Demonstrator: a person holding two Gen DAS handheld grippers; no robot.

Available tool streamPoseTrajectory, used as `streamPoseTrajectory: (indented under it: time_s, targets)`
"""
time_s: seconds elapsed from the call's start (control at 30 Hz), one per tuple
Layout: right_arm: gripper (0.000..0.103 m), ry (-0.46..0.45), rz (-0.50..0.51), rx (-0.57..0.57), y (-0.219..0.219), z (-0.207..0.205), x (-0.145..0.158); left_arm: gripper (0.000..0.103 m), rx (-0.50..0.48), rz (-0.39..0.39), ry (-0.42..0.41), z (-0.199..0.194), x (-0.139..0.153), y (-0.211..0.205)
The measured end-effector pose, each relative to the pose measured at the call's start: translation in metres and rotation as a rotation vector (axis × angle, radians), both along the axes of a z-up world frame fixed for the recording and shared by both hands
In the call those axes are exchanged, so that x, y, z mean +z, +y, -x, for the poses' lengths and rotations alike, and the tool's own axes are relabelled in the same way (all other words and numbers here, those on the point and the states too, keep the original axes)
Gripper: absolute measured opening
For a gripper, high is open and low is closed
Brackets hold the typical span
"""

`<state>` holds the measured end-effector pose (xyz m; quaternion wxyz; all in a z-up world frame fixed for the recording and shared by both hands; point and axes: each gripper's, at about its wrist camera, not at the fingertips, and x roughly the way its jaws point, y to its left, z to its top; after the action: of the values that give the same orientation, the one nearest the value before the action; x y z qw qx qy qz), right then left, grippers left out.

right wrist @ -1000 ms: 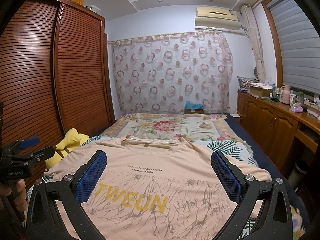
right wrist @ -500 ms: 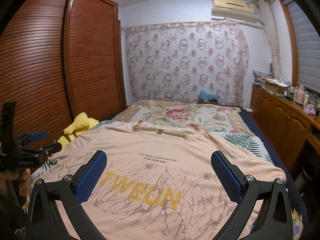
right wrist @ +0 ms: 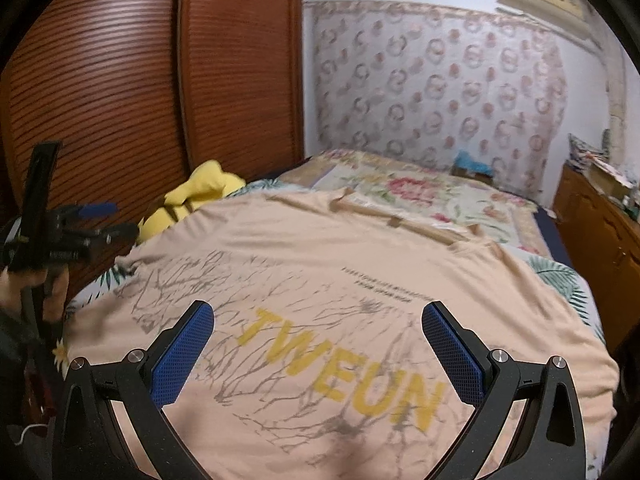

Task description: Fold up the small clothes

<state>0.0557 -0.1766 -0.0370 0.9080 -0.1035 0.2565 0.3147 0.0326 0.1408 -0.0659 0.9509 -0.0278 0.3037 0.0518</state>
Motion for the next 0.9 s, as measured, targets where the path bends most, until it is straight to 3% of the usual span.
streamPoseTrajectory:
  time_s: [0.17, 0.3, 0.4, 0.67, 0.73, 0.77, 0.8, 0.83, 0.9]
  targets:
    - [0.103, 0.042, 0.021, 0.049, 0.002, -0.006, 0.004, 0.082, 0.016, 0.039, 0.052, -0.006, -0.011, 0.036]
    - [0.103, 0.048, 0.046, 0.082, 0.009, -0.011, 0.004, 0.067, 0.016, 0.083, 0.148, -0.018, -0.032, 0.056]
    - [0.103, 0.076, 0.039, 0.100, 0.008, -0.016, 0.003, 0.063, -0.004, 0.137, 0.193, -0.023, -0.044, 0.063]
    - [0.103, 0.107, 0.087, 0.141, 0.010, -0.025, -0.002, 0.049, -0.038, 0.192, 0.261, -0.045, -0.059, 0.074]
    - [0.103, 0.114, 0.090, 0.146, 0.014, -0.027, -0.001, 0.037, -0.053, 0.241, 0.267, -0.047, -0.059, 0.078]
    - [0.103, 0.115, 0.091, 0.146, 0.011, -0.027, 0.000, 0.025, -0.065, 0.254, 0.266, -0.048, -0.059, 0.078]
    - [0.103, 0.114, 0.091, 0.147, 0.009, -0.026, 0.002, 0.019, -0.073, 0.251, 0.262, -0.047, -0.057, 0.076]
    - [0.103, 0.113, 0.090, 0.147, 0.009, -0.027, 0.003, 0.019, -0.075, 0.218, 0.262, -0.046, -0.056, 0.073]
    - [0.103, 0.112, 0.089, 0.148, 0.009, -0.026, 0.002, 0.007, -0.067, 0.163, 0.257, -0.044, -0.053, 0.068]
